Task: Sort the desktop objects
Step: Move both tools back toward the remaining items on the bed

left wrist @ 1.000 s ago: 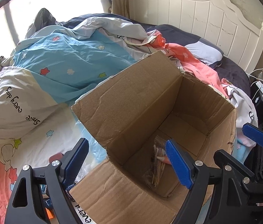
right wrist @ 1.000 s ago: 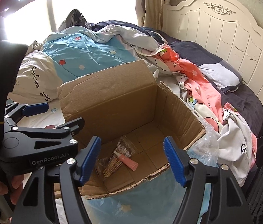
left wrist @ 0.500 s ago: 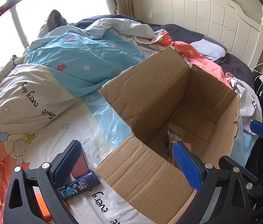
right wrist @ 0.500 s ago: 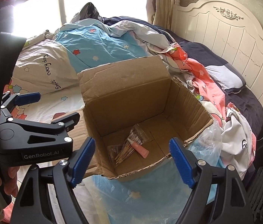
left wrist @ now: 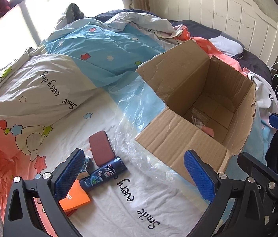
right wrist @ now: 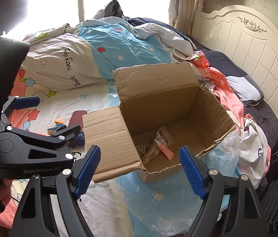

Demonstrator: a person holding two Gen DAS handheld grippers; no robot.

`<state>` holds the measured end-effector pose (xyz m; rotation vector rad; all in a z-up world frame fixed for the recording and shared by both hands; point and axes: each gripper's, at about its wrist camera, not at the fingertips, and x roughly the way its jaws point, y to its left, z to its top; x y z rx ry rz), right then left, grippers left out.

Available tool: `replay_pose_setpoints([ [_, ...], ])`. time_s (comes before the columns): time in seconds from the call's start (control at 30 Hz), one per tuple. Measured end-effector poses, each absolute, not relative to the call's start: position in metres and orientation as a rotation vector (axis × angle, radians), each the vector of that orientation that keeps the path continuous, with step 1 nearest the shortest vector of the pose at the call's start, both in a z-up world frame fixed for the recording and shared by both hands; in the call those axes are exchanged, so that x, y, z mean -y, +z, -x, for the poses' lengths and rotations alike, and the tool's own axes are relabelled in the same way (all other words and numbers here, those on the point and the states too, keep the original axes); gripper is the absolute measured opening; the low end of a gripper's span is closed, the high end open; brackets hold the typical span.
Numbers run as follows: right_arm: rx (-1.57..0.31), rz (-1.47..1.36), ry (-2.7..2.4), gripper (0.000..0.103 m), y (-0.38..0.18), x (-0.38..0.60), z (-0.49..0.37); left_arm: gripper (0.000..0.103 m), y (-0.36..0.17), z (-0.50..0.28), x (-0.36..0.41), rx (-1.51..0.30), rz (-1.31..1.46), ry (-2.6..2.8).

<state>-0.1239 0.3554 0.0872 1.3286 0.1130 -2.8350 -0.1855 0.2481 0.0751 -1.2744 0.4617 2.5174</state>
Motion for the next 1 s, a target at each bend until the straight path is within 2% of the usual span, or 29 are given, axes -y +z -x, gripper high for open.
replay_pose_setpoints([
  [0.37, -0.347, -1.263, -2.852, 0.079, 0.089, -0.305, 0.108, 0.103, 0.072, 0.169, -0.197, -0.432, 1.335, 2.545],
  [0.77, -0.293, -1.188, -2.815, 0.079, 0.092, -0.274, 0.097, 0.103, 0.046, 0.144, -0.149, -0.398, 1.447, 2.550],
  [1.0, -0.154, -1.213, -2.719, 0.079, 0.082, -0.254, 0.097, 0.103, 0.036, 0.137, -0.123, -0.384, 1.485, 2.567],
])
